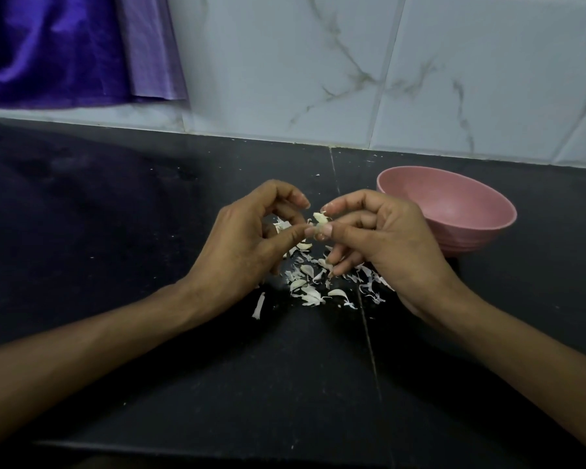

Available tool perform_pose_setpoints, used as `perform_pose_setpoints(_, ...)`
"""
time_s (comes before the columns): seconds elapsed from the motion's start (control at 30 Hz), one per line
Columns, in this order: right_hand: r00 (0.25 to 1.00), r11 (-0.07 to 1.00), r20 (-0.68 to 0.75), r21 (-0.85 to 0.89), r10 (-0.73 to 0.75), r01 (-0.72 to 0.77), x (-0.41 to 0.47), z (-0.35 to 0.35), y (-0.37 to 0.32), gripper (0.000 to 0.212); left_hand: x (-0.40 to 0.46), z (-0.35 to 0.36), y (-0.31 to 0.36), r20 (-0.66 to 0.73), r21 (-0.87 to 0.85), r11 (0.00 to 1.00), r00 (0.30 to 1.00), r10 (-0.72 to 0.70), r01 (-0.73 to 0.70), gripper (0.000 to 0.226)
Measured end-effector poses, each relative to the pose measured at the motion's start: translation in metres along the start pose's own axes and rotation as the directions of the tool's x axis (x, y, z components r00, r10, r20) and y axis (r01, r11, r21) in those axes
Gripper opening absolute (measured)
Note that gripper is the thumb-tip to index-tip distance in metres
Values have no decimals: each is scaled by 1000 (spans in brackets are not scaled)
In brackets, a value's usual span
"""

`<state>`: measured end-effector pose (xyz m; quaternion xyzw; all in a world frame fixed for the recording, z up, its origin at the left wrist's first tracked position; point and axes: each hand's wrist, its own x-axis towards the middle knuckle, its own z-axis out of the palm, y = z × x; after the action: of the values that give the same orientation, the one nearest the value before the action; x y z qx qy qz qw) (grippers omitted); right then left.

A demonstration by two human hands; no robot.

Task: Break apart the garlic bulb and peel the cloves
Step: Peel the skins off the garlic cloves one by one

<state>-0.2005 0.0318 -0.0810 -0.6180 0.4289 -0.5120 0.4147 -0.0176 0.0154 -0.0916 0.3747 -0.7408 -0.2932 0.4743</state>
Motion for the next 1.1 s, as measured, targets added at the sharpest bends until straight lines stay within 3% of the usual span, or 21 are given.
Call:
perform_pose_setpoints(0.37,999,999,35,16,34,-35,0,-1,2,13,-1,0,3,4,50,999,1000,2,-2,4)
perform_pose_setpoints(0.57,995,994,78,78,66,-72,-1,0,-1,14,0,-2,-1,-30,71,997,999,-32,34,10)
perform_pose_setpoints(0.83,994,984,3,-139,-108,107,-1,0,2,6,-1,-1,3,-23,43,998,998,-51,52,17)
perform_pose_setpoints(1.0,994,983,5,-150,-109,109,0,-1,1,2,-2,0,4,76,34,997,994,-77,75,17)
perform_pose_setpoints(1.1,990,978,22,-155,-138,140,0,-1,0,9,-2,0,7,119,-71,989,986,-120,129,23)
